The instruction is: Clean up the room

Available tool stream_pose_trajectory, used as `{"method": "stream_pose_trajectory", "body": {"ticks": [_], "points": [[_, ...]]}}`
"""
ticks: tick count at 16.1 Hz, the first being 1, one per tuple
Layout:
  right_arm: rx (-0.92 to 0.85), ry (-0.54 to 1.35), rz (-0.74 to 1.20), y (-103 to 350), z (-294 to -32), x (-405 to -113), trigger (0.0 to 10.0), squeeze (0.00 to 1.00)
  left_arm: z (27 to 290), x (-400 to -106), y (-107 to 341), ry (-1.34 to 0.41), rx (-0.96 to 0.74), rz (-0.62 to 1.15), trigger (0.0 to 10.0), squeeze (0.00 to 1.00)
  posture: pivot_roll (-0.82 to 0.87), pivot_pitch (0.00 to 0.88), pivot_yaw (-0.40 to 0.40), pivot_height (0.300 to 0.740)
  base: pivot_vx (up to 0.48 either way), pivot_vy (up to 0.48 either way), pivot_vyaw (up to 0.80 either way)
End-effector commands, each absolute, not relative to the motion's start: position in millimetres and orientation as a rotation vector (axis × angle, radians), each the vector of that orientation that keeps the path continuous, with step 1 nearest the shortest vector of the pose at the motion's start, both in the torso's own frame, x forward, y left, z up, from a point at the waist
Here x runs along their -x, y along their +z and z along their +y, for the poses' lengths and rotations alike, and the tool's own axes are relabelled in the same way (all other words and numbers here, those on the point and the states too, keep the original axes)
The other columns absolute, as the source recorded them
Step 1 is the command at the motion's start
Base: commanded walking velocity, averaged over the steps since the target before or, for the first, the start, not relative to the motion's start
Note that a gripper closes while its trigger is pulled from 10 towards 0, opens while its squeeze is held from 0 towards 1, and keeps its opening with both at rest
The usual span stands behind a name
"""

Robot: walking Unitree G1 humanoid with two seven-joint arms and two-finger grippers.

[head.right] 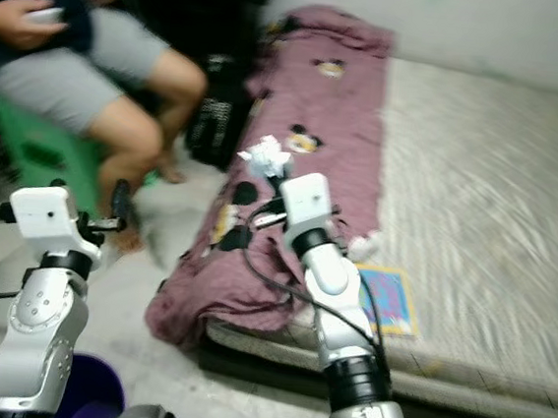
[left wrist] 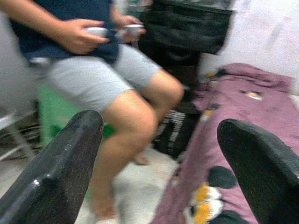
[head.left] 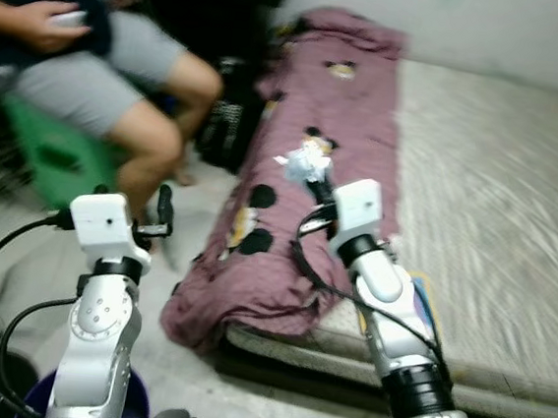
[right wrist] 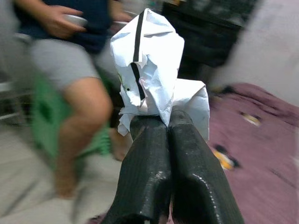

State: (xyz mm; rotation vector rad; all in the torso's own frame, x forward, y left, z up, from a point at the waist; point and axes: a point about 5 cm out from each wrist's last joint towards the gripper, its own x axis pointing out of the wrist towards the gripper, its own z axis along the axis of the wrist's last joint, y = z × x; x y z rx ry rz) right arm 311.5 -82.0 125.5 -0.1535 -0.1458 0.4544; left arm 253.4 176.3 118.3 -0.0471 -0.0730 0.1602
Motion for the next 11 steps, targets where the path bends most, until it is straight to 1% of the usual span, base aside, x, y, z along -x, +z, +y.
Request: {"method": "stream_pose_trajectory", "body": {"ticks": [1,3,5,11], "points": [[0.177,0.468,-0.161,124.4,-79.7,-306.8,10.0,0.00,175.6,-252.0,119.7,0.158,0.044,-0.078,10.0,0.00,-0.02,0.000,-0.020,0.740,0.000,0.000,0.80],[0.190,0.479,-0.159,122.0,-77.9,-305.1,10.0,0.00,175.2,-251.9,119.8,0.155,0.039,-0.078,10.0,0.00,-0.01,0.000,-0.020,0.740,0.000,0.000,0.80],[0.151,0.462,-0.135,119.8,-80.4,-307.8,10.0,0.00,175.3,-251.7,120.1,0.155,0.035,-0.081,10.0,0.00,-0.01,0.000,-0.019,0.740,0.000,0.000,0.80],[0.153,0.471,-0.157,122.8,-78.3,-307.9,10.0,0.00,178.5,-251.4,121.0,0.170,0.025,-0.090,10.0,0.00,-0.02,0.002,-0.013,0.740,0.000,0.000,0.80]]}}
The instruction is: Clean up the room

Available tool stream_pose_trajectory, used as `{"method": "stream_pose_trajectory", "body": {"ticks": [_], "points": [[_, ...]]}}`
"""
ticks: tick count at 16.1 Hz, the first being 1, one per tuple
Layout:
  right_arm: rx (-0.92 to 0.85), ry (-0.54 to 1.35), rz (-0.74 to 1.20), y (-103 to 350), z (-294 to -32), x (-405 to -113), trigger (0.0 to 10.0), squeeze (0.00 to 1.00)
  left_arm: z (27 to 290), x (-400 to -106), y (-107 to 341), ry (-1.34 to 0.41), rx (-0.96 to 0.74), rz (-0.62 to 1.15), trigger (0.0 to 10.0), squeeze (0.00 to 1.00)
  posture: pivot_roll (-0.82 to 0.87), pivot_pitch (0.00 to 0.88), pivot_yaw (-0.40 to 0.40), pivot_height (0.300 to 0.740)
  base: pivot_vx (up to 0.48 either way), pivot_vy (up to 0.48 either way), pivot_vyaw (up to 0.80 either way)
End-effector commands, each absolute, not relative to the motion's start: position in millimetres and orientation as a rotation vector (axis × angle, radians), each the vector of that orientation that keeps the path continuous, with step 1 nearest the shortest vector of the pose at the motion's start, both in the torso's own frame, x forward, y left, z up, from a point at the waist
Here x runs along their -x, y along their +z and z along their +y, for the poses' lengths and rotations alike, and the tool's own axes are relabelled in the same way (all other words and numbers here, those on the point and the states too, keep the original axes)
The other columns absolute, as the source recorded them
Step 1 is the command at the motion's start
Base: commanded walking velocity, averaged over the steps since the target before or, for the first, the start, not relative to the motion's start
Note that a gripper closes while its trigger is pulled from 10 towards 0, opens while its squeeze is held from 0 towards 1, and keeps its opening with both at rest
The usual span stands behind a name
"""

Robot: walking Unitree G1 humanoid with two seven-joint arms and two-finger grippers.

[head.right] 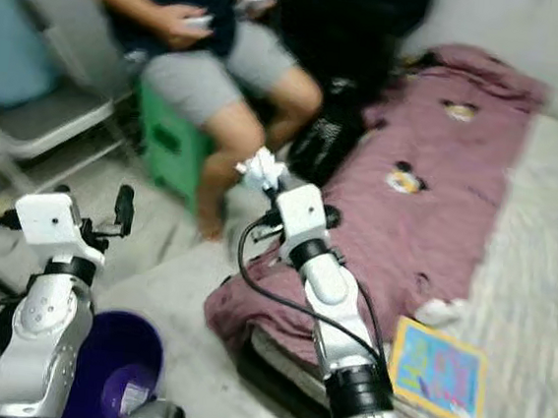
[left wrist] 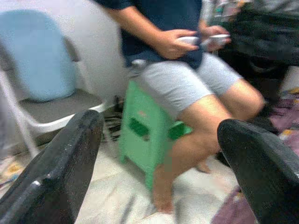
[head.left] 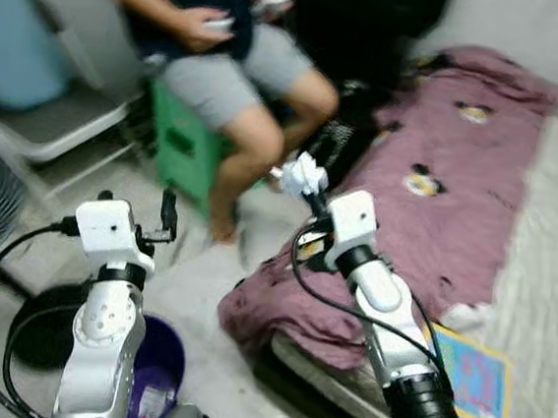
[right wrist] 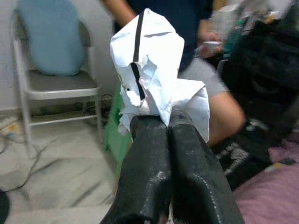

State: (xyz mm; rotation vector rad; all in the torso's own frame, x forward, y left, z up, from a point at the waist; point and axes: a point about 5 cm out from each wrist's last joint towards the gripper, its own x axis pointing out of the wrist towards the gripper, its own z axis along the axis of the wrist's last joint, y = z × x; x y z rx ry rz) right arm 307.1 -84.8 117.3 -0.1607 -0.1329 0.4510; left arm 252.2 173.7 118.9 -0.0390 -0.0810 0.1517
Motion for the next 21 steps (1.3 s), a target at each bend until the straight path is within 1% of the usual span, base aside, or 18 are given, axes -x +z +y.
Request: {"method": "stream_pose_trajectory", "body": {"ticks": [1,3,7,21], "points": [[0.152,0.469,-0.156,122.9,-78.2,-308.4,10.0,0.00,178.5,-252.0,121.0,0.168,0.016,-0.089,10.0,0.00,-0.02,0.006,-0.012,0.740,0.000,0.000,0.80],[0.145,0.461,-0.153,122.7,-79.0,-309.4,10.0,0.00,175.8,-253.7,120.8,0.173,-0.040,-0.080,10.0,0.00,-0.02,0.002,-0.008,0.740,0.000,0.000,0.80],[0.142,0.461,-0.150,122.5,-78.7,-309.9,10.0,0.00,176.1,-255.6,118.8,0.168,-0.007,-0.065,10.0,0.00,-0.03,0.004,-0.007,0.740,0.000,0.000,0.80],[0.144,0.467,-0.147,122.9,-77.7,-310.8,10.0,0.00,178.3,-254.7,120.7,0.196,-0.025,-0.073,10.0,0.00,-0.02,0.006,-0.011,0.740,0.000,0.000,0.80]]}}
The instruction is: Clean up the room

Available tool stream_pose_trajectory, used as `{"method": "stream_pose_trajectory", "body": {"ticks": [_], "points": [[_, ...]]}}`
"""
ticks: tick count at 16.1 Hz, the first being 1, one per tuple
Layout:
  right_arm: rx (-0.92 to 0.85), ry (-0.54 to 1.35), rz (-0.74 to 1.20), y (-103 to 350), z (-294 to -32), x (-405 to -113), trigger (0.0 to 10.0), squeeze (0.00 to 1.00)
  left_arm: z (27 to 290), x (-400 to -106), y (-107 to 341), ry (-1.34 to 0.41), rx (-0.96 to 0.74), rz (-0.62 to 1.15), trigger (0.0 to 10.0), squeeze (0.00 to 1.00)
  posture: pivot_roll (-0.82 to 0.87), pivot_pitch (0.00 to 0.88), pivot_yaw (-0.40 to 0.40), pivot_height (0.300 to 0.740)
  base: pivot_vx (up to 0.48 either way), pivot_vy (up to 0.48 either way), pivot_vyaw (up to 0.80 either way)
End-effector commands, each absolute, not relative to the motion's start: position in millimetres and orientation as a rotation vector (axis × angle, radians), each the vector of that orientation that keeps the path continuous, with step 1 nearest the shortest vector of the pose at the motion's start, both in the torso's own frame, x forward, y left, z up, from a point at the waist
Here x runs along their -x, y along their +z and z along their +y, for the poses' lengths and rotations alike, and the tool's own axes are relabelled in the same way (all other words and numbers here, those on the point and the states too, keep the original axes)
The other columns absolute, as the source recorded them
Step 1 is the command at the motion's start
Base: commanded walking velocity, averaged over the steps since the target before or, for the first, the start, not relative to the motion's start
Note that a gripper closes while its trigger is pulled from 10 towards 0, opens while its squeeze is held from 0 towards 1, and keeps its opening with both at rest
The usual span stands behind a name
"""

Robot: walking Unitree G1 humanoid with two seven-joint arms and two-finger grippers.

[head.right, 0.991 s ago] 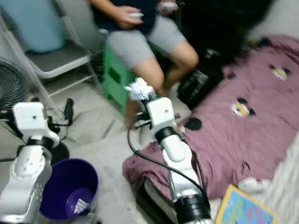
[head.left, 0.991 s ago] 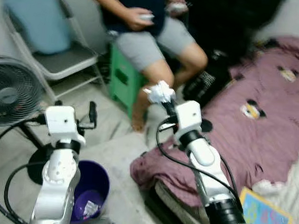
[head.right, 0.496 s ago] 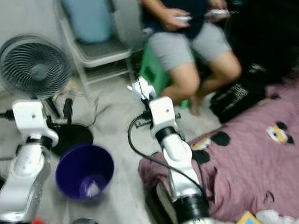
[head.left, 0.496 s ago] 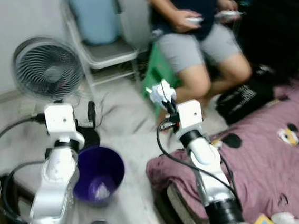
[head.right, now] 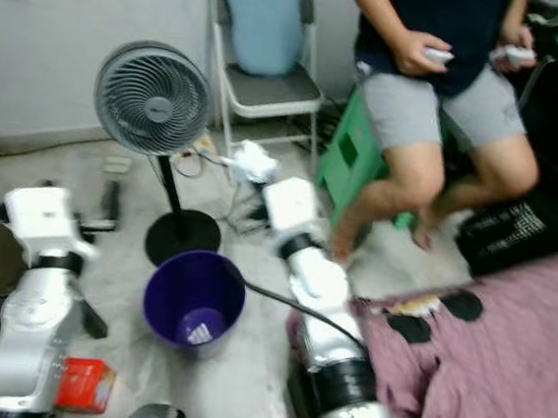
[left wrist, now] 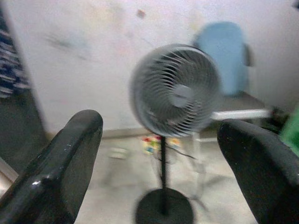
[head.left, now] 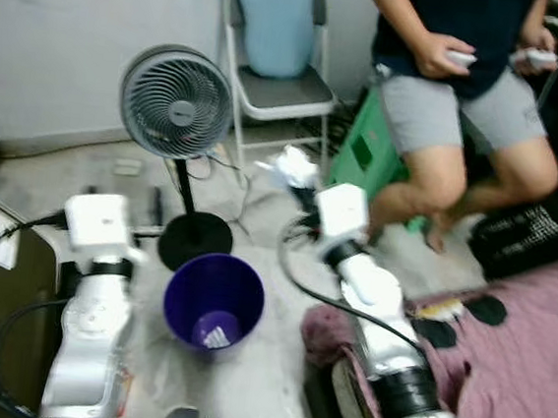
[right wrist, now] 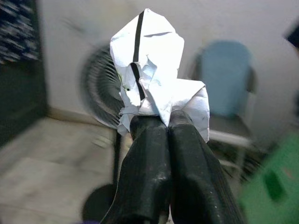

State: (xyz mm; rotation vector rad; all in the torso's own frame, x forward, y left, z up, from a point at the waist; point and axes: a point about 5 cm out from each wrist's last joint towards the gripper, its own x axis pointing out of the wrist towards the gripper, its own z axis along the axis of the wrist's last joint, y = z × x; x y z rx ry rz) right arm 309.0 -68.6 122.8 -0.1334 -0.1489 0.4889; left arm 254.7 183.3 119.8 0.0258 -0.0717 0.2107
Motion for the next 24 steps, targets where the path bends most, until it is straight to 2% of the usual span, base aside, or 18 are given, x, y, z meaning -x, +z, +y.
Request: {"method": "stream_pose_trajectory", "body": {"ticks": [1,10,18,20,24], "points": [[0.144,0.468,-0.147,122.8,-77.9,-310.8,10.0,0.00,180.8,-253.4,120.7,0.214,-0.029,-0.075,10.0,0.00,-0.02,0.005,-0.011,0.740,0.000,0.000,0.80],[0.094,0.377,-0.130,124.4,-88.7,-315.9,10.0,0.00,196.0,-249.4,122.7,0.326,-0.067,-0.082,10.0,0.00,-0.01,0.000,-0.008,0.740,0.000,0.000,0.80],[0.036,0.325,-0.091,122.7,-91.7,-320.5,10.0,0.00,196.0,-250.1,125.8,0.317,-0.066,-0.093,10.0,0.00,-0.01,0.002,-0.007,0.740,0.000,0.000,0.00],[0.019,0.252,-0.090,127.9,-103.1,-321.0,10.0,0.00,199.4,-249.3,127.9,0.324,-0.070,-0.099,10.0,0.00,-0.01,0.007,-0.009,0.740,0.000,0.000,-0.55],[0.033,0.107,-0.087,130.7,-144.5,-302.9,10.0,0.00,203.5,-245.2,125.5,0.307,-0.065,-0.086,10.0,0.00,-0.03,0.021,0.008,0.740,0.000,0.000,0.00]]}}
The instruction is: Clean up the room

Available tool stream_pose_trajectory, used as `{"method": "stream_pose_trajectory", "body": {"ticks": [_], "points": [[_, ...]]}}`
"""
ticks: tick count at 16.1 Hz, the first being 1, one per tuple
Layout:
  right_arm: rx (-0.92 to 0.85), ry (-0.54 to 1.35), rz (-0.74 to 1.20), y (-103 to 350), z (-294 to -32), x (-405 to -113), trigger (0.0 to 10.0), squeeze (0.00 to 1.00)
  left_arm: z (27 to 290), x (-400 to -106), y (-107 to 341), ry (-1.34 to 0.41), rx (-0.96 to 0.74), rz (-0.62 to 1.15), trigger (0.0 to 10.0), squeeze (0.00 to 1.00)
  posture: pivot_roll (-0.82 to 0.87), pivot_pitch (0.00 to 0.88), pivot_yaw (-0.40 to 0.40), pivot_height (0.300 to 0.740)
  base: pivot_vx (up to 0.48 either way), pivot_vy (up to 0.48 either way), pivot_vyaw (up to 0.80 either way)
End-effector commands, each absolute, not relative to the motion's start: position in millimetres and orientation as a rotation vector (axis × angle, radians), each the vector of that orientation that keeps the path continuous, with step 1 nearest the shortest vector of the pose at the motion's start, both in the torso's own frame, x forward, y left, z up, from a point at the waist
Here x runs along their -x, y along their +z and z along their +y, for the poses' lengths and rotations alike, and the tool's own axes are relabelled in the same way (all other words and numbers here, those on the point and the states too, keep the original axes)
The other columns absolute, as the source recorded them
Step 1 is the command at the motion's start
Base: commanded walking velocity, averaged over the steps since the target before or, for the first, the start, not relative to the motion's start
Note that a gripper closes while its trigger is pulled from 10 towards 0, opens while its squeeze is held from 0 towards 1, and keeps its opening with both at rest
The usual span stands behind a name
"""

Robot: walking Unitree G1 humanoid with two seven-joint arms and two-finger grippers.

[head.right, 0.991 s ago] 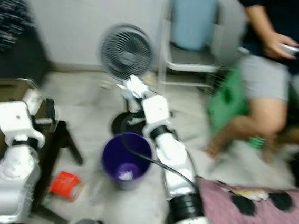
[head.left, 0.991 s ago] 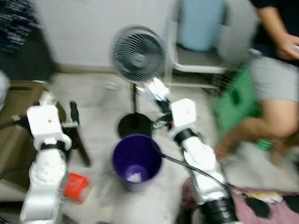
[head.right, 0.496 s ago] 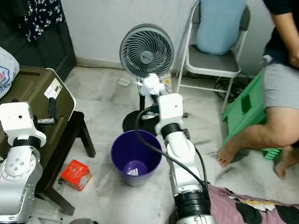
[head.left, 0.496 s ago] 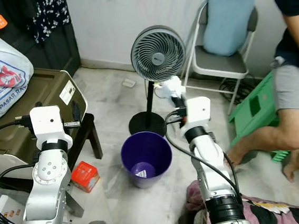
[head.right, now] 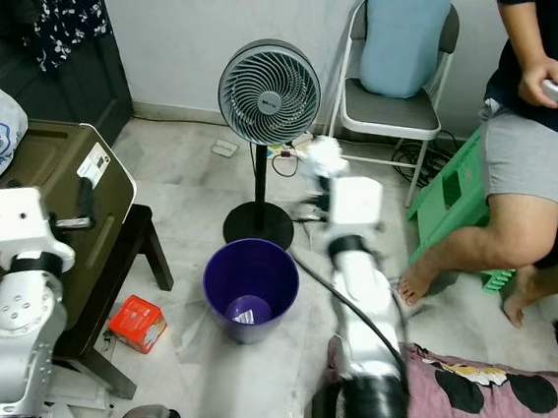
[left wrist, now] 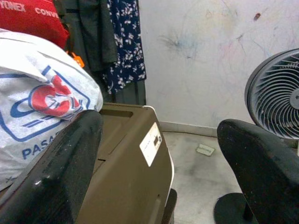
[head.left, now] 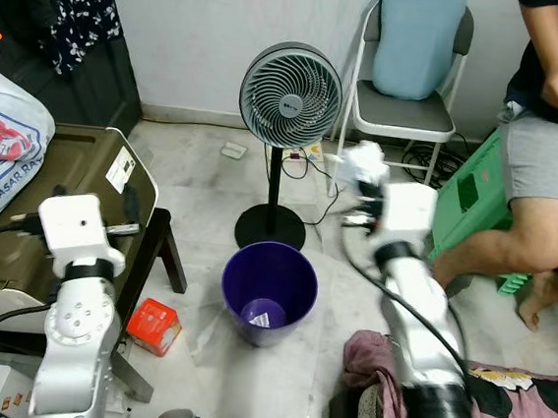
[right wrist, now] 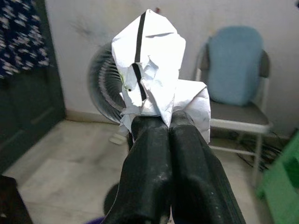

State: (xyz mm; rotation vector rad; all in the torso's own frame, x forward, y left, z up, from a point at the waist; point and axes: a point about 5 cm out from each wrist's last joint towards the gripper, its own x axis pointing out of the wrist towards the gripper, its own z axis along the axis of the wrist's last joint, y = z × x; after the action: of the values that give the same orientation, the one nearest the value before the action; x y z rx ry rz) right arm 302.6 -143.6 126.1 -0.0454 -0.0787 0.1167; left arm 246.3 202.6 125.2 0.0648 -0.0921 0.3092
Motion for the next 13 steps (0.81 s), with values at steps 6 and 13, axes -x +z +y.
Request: {"method": "stream_pose_trajectory", "body": {"ticks": [6,13], "points": [[0.022,0.056,-0.033,125.0,-156.0,-300.7,10.0,0.00,190.5,-253.1,125.5,0.249,-0.042,-0.090,10.0,0.00,-0.06,0.024,0.018,0.740,0.000,0.000,-0.16],[0.078,0.122,-0.038,129.6,-143.1,-300.9,10.0,0.00,191.3,-251.1,125.5,0.246,-0.045,-0.090,10.0,0.00,-0.05,0.031,0.006,0.740,0.000,0.000,0.46]]}}
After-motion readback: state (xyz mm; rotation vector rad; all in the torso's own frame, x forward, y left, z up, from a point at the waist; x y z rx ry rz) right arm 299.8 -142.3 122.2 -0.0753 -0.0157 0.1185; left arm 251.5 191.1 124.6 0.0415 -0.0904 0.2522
